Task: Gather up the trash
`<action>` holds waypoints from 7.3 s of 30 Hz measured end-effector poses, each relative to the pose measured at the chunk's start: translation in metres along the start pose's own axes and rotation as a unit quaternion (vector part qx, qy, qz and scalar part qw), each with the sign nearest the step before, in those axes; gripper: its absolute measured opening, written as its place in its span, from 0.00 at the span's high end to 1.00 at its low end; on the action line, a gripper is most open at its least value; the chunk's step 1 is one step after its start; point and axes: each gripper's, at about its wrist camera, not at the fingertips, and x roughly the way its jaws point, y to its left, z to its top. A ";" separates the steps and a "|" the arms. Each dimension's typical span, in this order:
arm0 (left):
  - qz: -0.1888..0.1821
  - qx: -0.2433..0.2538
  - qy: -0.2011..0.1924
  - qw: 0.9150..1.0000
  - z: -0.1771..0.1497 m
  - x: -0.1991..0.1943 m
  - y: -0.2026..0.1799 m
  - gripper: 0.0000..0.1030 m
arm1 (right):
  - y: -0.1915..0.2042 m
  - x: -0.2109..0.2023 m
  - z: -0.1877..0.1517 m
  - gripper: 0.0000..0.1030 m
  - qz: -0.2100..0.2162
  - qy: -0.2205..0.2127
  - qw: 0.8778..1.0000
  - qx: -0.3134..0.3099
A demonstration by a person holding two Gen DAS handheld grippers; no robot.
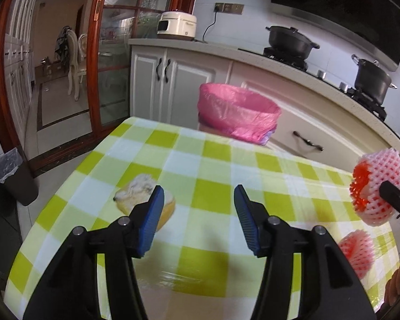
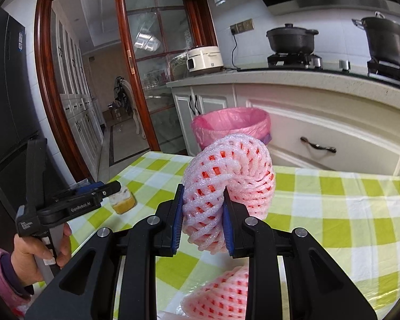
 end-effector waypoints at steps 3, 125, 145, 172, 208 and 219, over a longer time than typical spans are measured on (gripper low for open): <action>0.018 0.002 0.012 1.000 -0.002 0.013 0.004 0.49 | 0.007 0.007 0.003 0.74 0.011 -0.001 1.000 -0.007; -0.004 0.110 0.119 0.987 -0.022 0.069 -0.010 0.44 | 0.001 -0.022 0.000 0.74 -0.013 -0.042 0.998 0.053; -0.061 0.069 -0.081 0.992 0.014 -0.098 -0.053 0.43 | 0.027 -0.054 0.018 0.74 -0.027 -0.064 0.997 -0.018; -0.072 0.080 -0.122 0.987 0.177 0.034 -0.082 0.39 | -0.043 0.100 0.162 0.74 0.023 -0.041 0.996 -0.078; -0.075 0.042 -0.091 0.992 0.239 0.186 -0.042 0.09 | -0.119 0.226 0.149 0.27 0.049 0.019 0.994 -0.096; -0.081 0.061 -0.111 0.989 0.147 -0.006 -0.044 0.05 | -0.079 -0.013 0.112 0.26 0.005 -0.045 0.995 -0.091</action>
